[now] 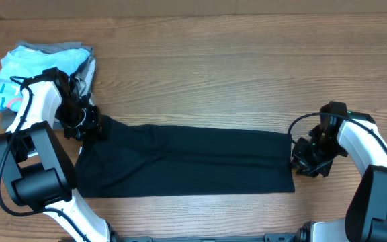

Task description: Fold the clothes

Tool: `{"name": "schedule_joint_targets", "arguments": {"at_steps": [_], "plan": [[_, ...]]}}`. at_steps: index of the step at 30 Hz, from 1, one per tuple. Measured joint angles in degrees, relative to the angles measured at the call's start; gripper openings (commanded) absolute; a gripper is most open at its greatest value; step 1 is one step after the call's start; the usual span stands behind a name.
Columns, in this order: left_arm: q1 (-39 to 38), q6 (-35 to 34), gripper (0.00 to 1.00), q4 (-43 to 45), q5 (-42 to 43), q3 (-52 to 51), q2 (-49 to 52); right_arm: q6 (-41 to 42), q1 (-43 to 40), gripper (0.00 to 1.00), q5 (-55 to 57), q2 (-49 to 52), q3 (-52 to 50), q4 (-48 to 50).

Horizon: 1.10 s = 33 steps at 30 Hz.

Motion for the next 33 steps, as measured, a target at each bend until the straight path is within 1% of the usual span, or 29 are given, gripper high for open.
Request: {"name": "schedule_joint_targets", "arguments": {"at_steps": [1, 2, 7, 11, 13, 14, 16, 17, 18, 20, 21, 25, 29, 30, 31, 32, 33], "plan": [[0.0, 0.1, 0.34, -0.1, 0.0, 0.0, 0.0, 0.2, 0.0, 0.44, 0.6, 0.0, 0.0, 0.9], [0.0, 0.4, 0.35, -0.3, 0.2, 0.0, 0.0, 0.6, 0.0, 0.50, 1.1, 0.0, 0.0, 2.0], [0.0, 3.1, 0.36, -2.4, 3.5, 0.0, 0.0, -0.9, 0.0, 0.57, -0.9, 0.0, 0.2, 7.7], [0.0, 6.6, 0.34, -6.9, 7.1, 0.0, 0.0, -2.6, 0.0, 0.60, -4.9, 0.0, 0.4, 7.5], [0.0, 7.8, 0.32, -9.2, 8.2, 0.0, 0.0, -3.1, 0.0, 0.59, -6.8, 0.0, 0.4, 7.1], [0.0, 8.2, 0.32, -10.0, 8.6, 0.0, 0.0, -3.3, 0.0, 0.54, -7.6, 0.0, 0.4, 6.9], [0.0, 9.0, 0.31, -10.8, 9.2, 0.0, 0.0, -3.6, 0.0, 0.30, -8.6, 0.0, 0.4, 6.4], [0.0, 9.1, 0.29, -10.9, 9.3, 0.0, 0.0, -3.5, 0.0, 0.21, -9.0, 0.0, 0.4, 6.1], [0.0, 9.2, 0.29, -11.3, 9.5, 0.0, 0.0, -3.7, 0.0, 0.15, -9.3, 0.0, 0.4, 5.6], [0.0, 9.3, 0.27, -12.8, 9.7, -0.2, 0.0, -4.1, 0.1, 0.07, -9.4, 0.0, 0.4, 3.7], [0.0, 9.3, 0.24, -13.4, 9.8, -0.5, 0.0, -3.6, 0.1, 0.04, -9.0, 0.0, 0.4, 3.2], [0.0, 10.2, 0.23, -15.1, 10.1, -3.0, 0.0, 0.1, 0.0, 0.04, -3.2, 0.0, 0.3, -0.1], [0.0, 10.3, 0.23, -13.1, 10.8, -8.2, -0.1, 3.0, -0.7, 0.04, 0.4, 0.0, 0.3, -0.8], [0.0, 10.4, 0.23, -12.2, 11.1, -9.6, -0.2, 3.0, -0.8, 0.04, 0.4, 0.0, 0.3, -1.0], [0.0, 10.5, 0.23, -10.9, 11.5, -11.5, -0.5, 2.9, -0.8, 0.08, 0.4, 0.0, 0.3, -1.0], [0.0, 10.5, 0.23, -9.5, 11.8, -13.2, -0.8, 3.0, -0.8, 0.17, 0.4, 0.0, 0.3, -1.0], [0.0, 10.5, 0.23, -8.0, 12.1, -15.0, -1.3, 3.1, -0.8, 0.39, 0.4, 0.0, 0.3, -1.0]]}}
